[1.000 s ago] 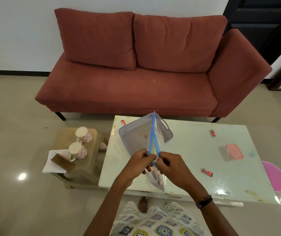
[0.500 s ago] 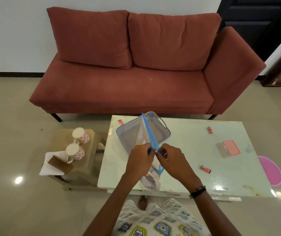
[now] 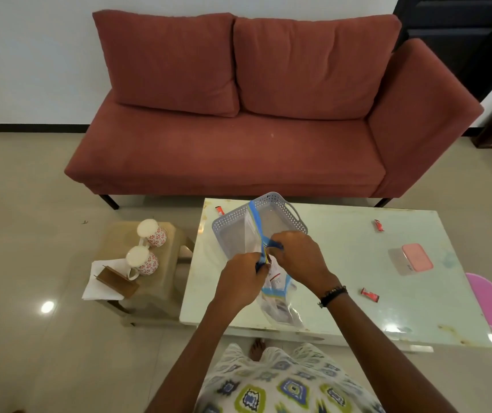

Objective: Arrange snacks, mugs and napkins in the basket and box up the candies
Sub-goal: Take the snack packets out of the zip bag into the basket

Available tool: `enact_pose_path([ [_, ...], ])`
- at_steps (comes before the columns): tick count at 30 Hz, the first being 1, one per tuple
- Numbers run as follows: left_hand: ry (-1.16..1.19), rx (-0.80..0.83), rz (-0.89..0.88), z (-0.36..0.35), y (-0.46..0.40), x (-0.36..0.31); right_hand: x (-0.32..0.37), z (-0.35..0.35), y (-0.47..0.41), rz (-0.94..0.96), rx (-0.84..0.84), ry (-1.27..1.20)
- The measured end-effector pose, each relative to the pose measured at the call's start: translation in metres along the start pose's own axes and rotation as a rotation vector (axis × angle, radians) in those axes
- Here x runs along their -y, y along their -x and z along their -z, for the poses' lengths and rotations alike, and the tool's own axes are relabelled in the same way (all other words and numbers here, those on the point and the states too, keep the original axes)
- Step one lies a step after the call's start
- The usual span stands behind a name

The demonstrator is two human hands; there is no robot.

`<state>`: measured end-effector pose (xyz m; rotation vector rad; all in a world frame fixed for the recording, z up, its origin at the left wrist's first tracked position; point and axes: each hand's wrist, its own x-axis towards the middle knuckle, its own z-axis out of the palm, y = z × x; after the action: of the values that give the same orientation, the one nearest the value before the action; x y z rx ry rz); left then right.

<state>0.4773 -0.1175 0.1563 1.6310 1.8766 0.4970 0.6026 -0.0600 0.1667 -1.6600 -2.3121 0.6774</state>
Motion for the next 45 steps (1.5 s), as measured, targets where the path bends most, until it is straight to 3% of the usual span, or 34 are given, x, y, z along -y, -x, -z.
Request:
enact_pose_path([
  [4, -0.114, -0.036, 0.090, 0.004, -0.001, 0.008, 0.001, -0.001, 0.009, 0.005, -0.033, -0.010],
  [9, -0.218, -0.168, 0.021, 0.005, -0.012, -0.001, 0.009, -0.003, 0.025, -0.003, -0.040, 0.013],
  [15, -0.122, -0.266, 0.017, 0.006, -0.005, 0.006, -0.006, 0.006, 0.033, -0.212, -0.036, 0.061],
  [22, -0.105, -0.302, 0.008, 0.005, 0.000, 0.007, 0.013, -0.002, 0.007, -0.151, -0.123, 0.070],
  [28, -0.079, -0.412, 0.086, 0.019, 0.007, 0.023, -0.002, 0.008, 0.012, -0.245, -0.142, 0.166],
  [30, -0.047, -0.388, 0.084, 0.017, 0.008, 0.022, 0.003, 0.010, 0.019, -0.206, -0.192, 0.158],
  [33, -0.028, -0.378, 0.087, 0.014, 0.006, 0.019, 0.022, 0.004, 0.033, 0.033, -0.340, 0.076],
  [34, -0.021, -0.378, 0.085, 0.013, 0.006, 0.018, 0.026, -0.001, 0.037, 0.091, -0.299, 0.076],
  [38, 0.015, -0.353, 0.067, 0.013, 0.008, 0.018, 0.029, -0.038, 0.027, 0.091, 0.246, 0.199],
  [42, 0.026, -0.377, 0.043, 0.011, 0.014, 0.018, 0.029, -0.070, -0.002, 0.098, 0.322, 0.340],
  [45, 0.021, -0.379, 0.028, 0.010, 0.018, 0.019, 0.023, -0.079, -0.025, -0.018, 0.379, 0.199],
])
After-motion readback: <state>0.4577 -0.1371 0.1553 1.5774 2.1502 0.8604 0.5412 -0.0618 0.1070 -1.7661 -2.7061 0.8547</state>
